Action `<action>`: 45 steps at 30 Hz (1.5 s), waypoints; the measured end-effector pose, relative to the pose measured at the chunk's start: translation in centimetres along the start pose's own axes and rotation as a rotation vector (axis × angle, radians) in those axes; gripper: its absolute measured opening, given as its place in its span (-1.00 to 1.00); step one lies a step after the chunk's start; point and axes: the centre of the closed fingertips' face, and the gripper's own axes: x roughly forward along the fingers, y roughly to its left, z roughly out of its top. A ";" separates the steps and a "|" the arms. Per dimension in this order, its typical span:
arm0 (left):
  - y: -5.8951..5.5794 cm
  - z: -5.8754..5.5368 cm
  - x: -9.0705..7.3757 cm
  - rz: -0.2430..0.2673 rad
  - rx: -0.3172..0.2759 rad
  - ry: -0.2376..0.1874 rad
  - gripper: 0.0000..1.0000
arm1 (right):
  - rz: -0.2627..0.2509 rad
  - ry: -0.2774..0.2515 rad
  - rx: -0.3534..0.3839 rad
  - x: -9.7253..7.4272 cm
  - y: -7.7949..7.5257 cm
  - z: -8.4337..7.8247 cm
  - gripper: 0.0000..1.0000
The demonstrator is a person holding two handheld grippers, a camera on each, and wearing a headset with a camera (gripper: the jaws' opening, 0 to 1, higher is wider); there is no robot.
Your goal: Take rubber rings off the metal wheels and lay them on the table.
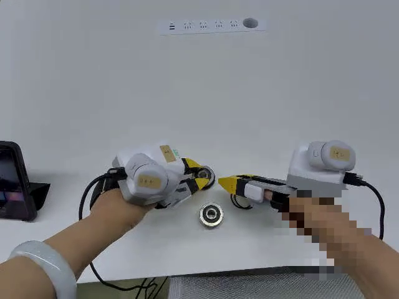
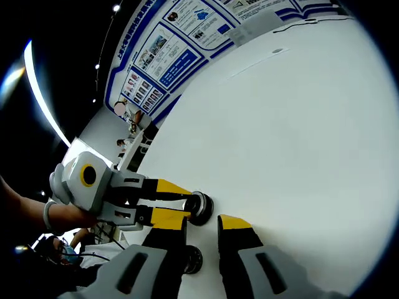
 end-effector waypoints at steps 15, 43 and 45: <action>0.0 0.0 -0.1 0.005 -0.025 -0.025 -0.73 | 0.052 0.030 0.011 2.6 0.5 1.0 -0.56; 0.0 0.0 -0.1 0.008 -0.037 -0.040 -0.73 | 0.153 0.179 0.007 3.2 1.5 0.2 -0.42; 0.0 0.0 -0.1 0.008 -0.038 -0.041 -0.73 | 0.155 0.185 0.003 3.1 1.5 0.1 -0.41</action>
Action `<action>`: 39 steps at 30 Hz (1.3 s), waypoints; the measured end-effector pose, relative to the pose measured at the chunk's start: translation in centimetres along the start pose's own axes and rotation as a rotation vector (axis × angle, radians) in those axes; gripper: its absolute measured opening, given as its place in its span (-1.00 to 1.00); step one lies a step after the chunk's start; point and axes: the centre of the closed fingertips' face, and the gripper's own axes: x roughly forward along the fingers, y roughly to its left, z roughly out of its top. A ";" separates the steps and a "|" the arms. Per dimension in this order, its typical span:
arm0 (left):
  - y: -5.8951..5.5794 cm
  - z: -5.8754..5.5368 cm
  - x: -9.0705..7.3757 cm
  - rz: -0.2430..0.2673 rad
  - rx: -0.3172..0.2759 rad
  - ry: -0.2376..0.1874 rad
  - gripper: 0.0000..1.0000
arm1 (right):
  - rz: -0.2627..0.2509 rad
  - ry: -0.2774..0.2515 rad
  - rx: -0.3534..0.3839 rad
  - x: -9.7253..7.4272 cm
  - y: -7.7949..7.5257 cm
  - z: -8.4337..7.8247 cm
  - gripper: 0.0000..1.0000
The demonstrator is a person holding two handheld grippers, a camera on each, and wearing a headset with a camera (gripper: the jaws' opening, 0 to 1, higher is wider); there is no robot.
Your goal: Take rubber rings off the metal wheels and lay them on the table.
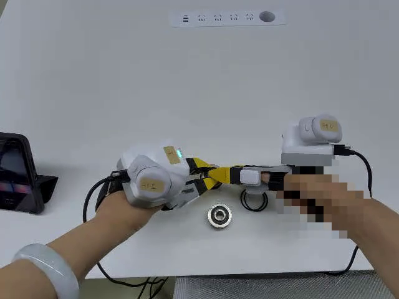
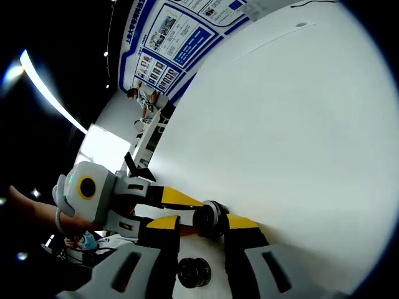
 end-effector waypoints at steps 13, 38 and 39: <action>0.0 -0.1 0.0 0.003 -0.003 0.001 -0.73 | -0.027 -0.008 -0.022 -0.9 -0.3 -0.3 -0.57; 0.0 0.0 0.0 0.002 -0.004 -0.002 -0.73 | -0.089 -0.016 -0.058 -1.0 -1.0 -0.2 -0.96; 0.0 0.0 0.0 0.002 -0.004 -0.002 -0.73 | -0.089 -0.016 -0.060 -1.0 -0.9 -0.2 -0.96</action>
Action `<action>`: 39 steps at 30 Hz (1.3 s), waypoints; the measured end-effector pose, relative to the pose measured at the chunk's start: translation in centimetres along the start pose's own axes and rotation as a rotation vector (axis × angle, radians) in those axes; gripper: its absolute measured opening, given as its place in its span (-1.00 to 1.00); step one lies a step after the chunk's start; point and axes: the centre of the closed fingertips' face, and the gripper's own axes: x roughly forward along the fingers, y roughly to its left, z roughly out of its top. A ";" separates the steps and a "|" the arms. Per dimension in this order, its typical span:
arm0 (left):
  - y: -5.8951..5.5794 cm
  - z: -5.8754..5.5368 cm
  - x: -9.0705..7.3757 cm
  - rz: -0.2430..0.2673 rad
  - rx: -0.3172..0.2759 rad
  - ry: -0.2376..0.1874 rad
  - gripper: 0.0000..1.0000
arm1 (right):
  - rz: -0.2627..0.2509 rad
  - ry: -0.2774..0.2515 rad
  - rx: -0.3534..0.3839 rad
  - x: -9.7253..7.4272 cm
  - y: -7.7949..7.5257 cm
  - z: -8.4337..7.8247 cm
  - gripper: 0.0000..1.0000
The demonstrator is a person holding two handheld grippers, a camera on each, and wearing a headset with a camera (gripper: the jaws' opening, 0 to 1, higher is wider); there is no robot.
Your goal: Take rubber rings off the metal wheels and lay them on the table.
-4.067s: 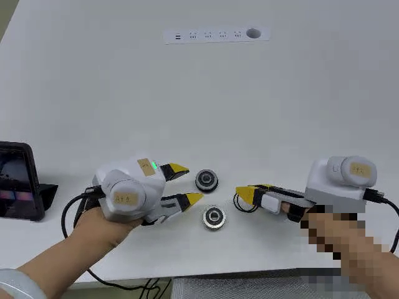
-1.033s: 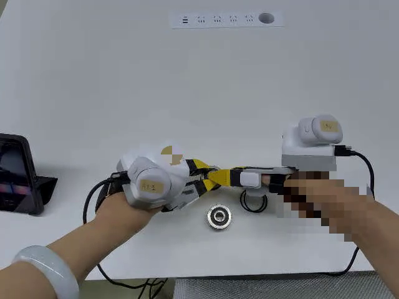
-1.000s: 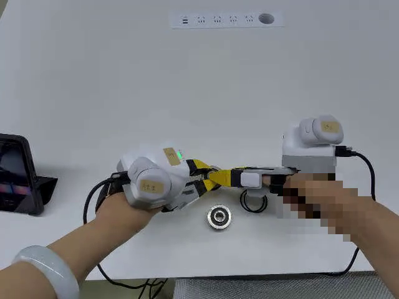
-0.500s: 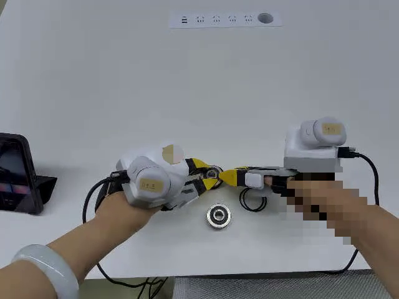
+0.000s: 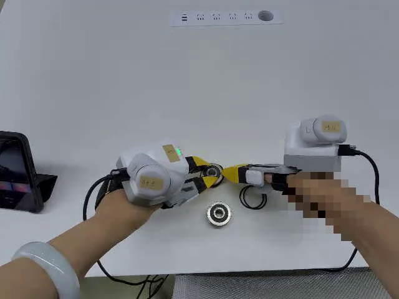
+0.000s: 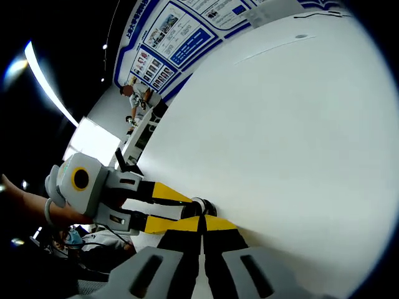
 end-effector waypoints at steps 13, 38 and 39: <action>0.0 0.0 0.0 -0.001 0.000 -0.002 -0.73 | 0.010 -0.016 0.001 0.0 0.5 0.2 -0.97; 0.0 0.0 0.1 -0.004 0.006 0.001 -0.73 | 0.025 -0.031 0.015 0.0 1.0 0.4 -0.97; -0.1 0.0 0.1 -0.004 0.005 0.001 -0.73 | 0.026 -0.031 0.015 0.0 1.0 0.4 -0.97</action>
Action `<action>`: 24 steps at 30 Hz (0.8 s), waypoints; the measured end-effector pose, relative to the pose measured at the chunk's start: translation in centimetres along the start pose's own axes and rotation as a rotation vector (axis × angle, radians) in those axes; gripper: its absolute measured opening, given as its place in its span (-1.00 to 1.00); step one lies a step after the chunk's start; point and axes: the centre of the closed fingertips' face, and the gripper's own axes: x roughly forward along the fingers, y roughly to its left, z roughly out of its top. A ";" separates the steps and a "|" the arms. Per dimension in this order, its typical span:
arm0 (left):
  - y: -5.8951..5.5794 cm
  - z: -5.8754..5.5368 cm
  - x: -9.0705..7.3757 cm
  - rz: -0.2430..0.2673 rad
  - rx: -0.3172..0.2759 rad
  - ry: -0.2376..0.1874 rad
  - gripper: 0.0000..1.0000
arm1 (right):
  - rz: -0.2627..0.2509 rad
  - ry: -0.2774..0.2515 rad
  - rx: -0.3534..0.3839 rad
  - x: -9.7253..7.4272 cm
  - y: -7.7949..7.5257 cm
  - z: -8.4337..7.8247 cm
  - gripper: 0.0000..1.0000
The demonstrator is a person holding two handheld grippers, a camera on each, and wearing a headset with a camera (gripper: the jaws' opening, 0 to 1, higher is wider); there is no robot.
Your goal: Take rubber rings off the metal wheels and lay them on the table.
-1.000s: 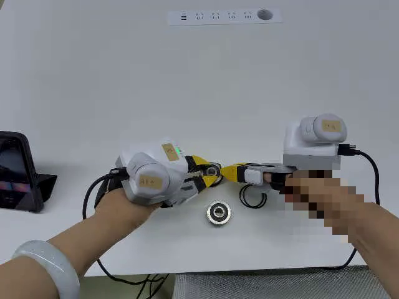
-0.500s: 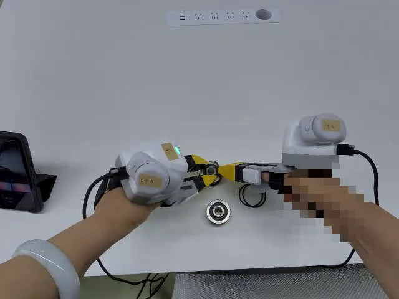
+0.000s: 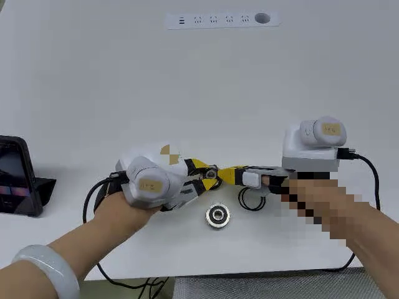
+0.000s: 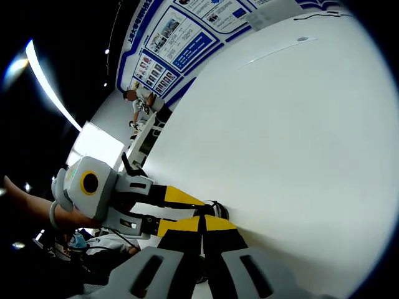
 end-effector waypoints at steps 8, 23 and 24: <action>0.0 0.0 0.0 0.003 0.000 0.000 -0.73 | 0.030 -0.009 0.003 0.0 1.1 0.0 -0.97; -0.1 0.2 0.0 -0.006 0.032 0.005 -0.72 | 0.004 -0.023 0.031 -0.2 0.4 -0.2 -0.96; -0.2 0.3 0.0 -0.007 0.035 0.002 -0.71 | 0.002 -0.023 0.030 -0.2 0.4 -0.2 -0.96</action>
